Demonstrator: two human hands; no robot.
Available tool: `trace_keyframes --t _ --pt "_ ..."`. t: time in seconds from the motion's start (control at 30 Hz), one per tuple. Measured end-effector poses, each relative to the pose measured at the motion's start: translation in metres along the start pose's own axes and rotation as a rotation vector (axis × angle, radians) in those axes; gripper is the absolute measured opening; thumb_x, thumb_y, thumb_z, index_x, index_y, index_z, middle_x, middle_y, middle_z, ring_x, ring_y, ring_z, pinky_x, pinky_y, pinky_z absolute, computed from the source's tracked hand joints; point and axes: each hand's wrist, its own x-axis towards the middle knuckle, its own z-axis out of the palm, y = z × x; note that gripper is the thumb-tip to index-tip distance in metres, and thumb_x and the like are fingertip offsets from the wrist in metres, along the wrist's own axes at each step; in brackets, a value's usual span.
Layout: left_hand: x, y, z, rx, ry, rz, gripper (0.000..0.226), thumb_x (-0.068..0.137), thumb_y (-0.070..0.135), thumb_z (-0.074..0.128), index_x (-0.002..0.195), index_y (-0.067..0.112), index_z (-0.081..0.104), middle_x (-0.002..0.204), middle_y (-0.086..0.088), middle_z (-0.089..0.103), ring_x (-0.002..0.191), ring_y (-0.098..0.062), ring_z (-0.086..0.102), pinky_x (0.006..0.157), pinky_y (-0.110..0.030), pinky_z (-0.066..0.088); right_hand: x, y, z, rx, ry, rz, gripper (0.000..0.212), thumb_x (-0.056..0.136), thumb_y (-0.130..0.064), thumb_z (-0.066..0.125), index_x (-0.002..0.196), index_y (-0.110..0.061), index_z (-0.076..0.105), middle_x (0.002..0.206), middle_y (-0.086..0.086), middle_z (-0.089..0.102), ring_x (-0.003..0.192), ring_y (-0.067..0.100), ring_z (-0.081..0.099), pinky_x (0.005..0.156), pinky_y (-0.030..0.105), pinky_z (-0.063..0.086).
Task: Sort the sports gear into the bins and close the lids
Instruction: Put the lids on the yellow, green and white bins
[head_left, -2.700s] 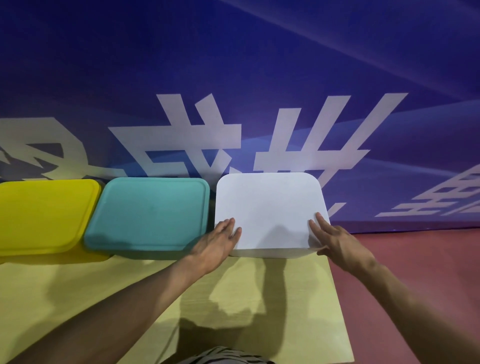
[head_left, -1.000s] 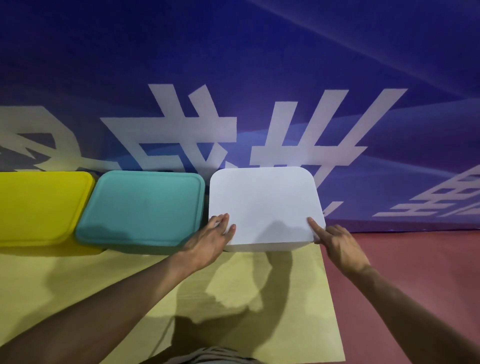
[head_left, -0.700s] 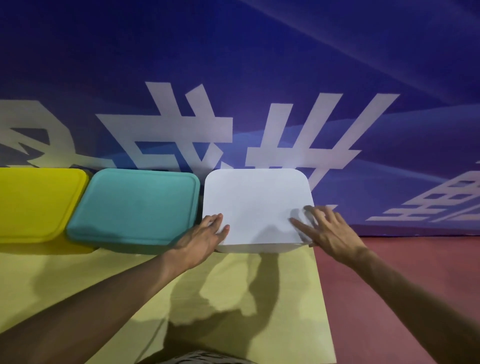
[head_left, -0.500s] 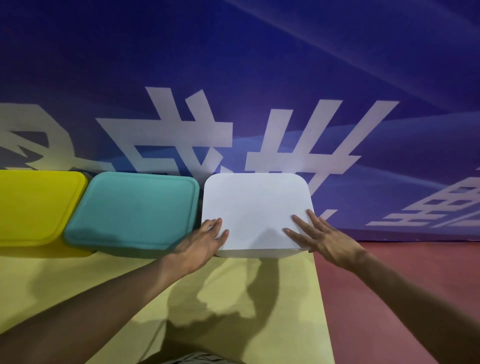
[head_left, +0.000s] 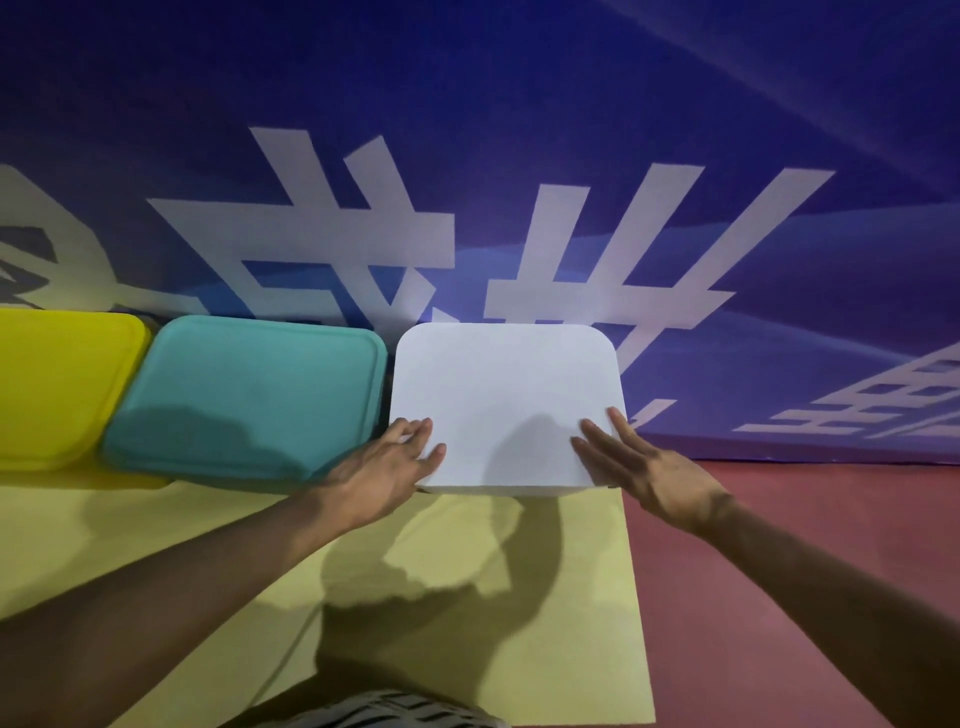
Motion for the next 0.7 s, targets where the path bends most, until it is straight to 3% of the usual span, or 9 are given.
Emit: trace_keyframes --t 0.1,0.2,0.27,0.37,0.43,0.5,0.57,0.63,0.7 --pt "-0.003 0.001 0.0 -0.047 -0.017 -0.014 0.058 0.106 0.014 0.042 0.16 0.018 0.022 0.169 -0.018 0.009 0.153 -0.035 0.013 0.121 -0.044 0.03 0.0 0.002 -0.001 0.085 0.004 0.011 0.089 0.095 0.007 0.026 0.16 -0.037 -0.017 0.167 -0.015 -0.025 0.156 0.026 -0.02 0.074 0.036 0.061" --pt "-0.007 0.003 -0.004 -0.053 -0.014 -0.048 0.059 0.106 0.013 0.044 0.16 0.018 0.023 0.169 -0.018 0.011 0.153 -0.035 0.015 0.119 -0.044 0.033 0.005 -0.008 0.009 0.121 0.057 0.056 0.072 0.107 -0.019 0.037 0.164 -0.024 -0.008 0.171 -0.007 -0.017 0.156 0.031 -0.015 0.09 0.041 0.06" --pt "-0.005 0.005 -0.006 -0.059 -0.012 -0.044 0.059 0.105 0.012 0.045 0.16 0.018 0.024 0.169 -0.018 0.012 0.153 -0.035 0.015 0.119 -0.044 0.034 0.011 -0.018 0.008 0.055 0.08 0.149 0.077 0.107 -0.033 0.044 0.162 -0.006 -0.003 0.171 0.016 -0.008 0.154 0.047 -0.009 0.112 0.056 0.043" --pt "-0.005 0.004 -0.006 -0.049 -0.011 -0.031 0.059 0.105 0.015 0.048 0.16 0.017 0.027 0.168 -0.02 0.015 0.152 -0.037 0.019 0.118 -0.045 0.037 0.026 -0.04 0.008 -0.007 0.079 0.213 0.089 0.102 -0.043 0.052 0.16 0.005 0.004 0.161 0.041 0.001 0.146 0.065 -0.007 0.115 0.076 0.016" --pt "-0.004 0.002 -0.004 -0.05 -0.034 -0.038 0.059 0.105 0.018 0.05 0.159 0.019 0.026 0.168 -0.02 0.016 0.151 -0.036 0.02 0.116 -0.046 0.038 0.033 -0.05 0.007 0.063 0.056 0.245 0.091 0.101 -0.043 0.053 0.161 -0.002 -0.002 0.161 0.042 0.002 0.145 0.067 -0.01 0.113 0.079 0.012" --pt "-0.004 0.001 -0.004 -0.034 -0.075 -0.044 0.059 0.107 0.027 0.048 0.159 0.02 0.023 0.168 -0.019 0.014 0.151 -0.035 0.019 0.116 -0.047 0.038 0.034 -0.054 0.005 0.18 -0.001 0.324 0.103 0.095 -0.048 0.06 0.163 -0.015 -0.01 0.164 0.036 -0.005 0.144 0.067 -0.011 0.11 0.08 0.02" --pt "-0.002 0.001 -0.012 -0.02 -0.126 -0.036 0.061 0.107 0.04 0.045 0.16 0.02 0.022 0.168 -0.018 0.013 0.15 -0.034 0.019 0.117 -0.046 0.035 0.033 -0.057 -0.003 0.223 -0.109 0.397 0.122 0.082 -0.066 0.068 0.162 -0.024 -0.012 0.165 0.032 -0.014 0.144 0.067 -0.008 0.104 0.082 0.03" --pt "-0.001 -0.001 -0.028 -0.015 -0.147 -0.018 0.063 0.106 0.049 0.044 0.16 0.022 0.026 0.167 -0.015 0.018 0.148 -0.032 0.024 0.117 -0.045 0.034 0.035 -0.052 -0.018 0.231 -0.187 0.402 0.129 0.074 -0.083 0.062 0.159 -0.033 -0.022 0.164 0.025 -0.025 0.147 0.062 -0.012 0.106 0.083 0.025" --pt "0.001 -0.006 -0.044 -0.03 -0.108 -0.033 0.069 0.102 0.056 0.049 0.159 0.027 0.025 0.166 -0.007 0.022 0.145 -0.028 0.027 0.113 -0.046 0.037 0.042 -0.042 -0.034 0.338 -0.178 0.416 0.125 0.074 -0.085 0.058 0.157 -0.039 -0.023 0.165 0.016 -0.03 0.15 0.055 -0.015 0.109 0.083 0.013"
